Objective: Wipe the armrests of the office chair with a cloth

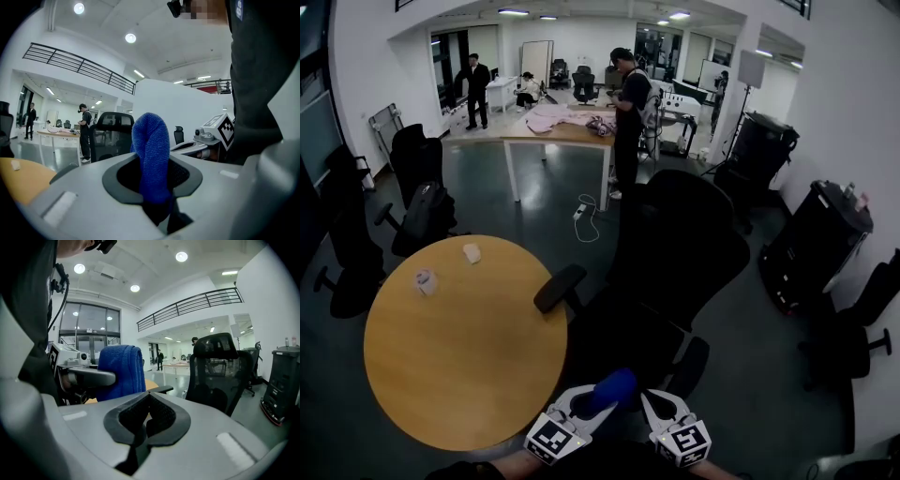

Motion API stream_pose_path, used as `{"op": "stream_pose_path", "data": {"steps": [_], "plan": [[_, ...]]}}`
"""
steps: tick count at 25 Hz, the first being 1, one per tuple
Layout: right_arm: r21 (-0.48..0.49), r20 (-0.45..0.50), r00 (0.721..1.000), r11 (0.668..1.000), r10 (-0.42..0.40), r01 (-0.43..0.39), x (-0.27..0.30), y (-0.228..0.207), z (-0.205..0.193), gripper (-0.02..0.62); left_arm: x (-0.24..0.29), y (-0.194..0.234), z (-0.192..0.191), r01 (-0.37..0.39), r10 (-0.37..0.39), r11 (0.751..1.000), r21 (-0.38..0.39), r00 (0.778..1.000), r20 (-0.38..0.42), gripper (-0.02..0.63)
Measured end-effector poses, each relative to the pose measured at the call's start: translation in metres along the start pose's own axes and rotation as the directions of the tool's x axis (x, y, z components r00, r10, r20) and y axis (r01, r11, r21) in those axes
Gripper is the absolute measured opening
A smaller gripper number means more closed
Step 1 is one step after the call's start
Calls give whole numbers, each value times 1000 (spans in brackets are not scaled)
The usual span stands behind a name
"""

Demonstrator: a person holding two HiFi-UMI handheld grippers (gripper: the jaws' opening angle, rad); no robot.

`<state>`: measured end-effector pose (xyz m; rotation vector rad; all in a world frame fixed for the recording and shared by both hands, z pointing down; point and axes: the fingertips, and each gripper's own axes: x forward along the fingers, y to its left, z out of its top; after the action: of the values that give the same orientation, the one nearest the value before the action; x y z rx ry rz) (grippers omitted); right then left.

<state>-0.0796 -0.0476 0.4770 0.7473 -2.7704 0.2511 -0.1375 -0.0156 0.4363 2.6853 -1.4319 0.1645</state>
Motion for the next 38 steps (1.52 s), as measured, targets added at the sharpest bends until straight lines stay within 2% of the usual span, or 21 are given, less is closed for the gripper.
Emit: {"op": "stream_pose_path", "data": {"steps": [2, 4, 11, 16, 25, 32, 38], "plan": [[-6, -20, 1000, 1000, -1, 0, 17, 8, 9, 5, -4, 20, -4, 2, -2, 1000, 3, 1000, -7, 121], [-9, -39, 999, 1000, -4, 4, 30, 10, 11, 5, -5, 34, -7, 8, -8, 999, -35, 1000, 6, 121], [-9, -51, 999, 1000, -10, 9, 61, -6, 9, 5, 1, 63, -15, 13, -13, 996, -92, 1000, 5, 121], [0, -40, 999, 1000, 26, -26, 80, -30, 25, 5, 23, 82, -6, -24, 23, 997, -69, 1000, -19, 121], [-15, 15, 990, 990, 143, -142, 109, -86, 47, 5, 69, 113, 6, -155, 152, 986, -65, 987, -46, 121], [8, 25, 974, 974, 226, -226, 116, -121, 40, 5, 98, 131, 14, -279, 275, 959, -55, 959, -70, 121], [66, 16, 961, 959, 275, -275, 114, -137, 29, 5, 111, 136, 15, -352, 347, 935, -44, 932, -104, 121]]}}
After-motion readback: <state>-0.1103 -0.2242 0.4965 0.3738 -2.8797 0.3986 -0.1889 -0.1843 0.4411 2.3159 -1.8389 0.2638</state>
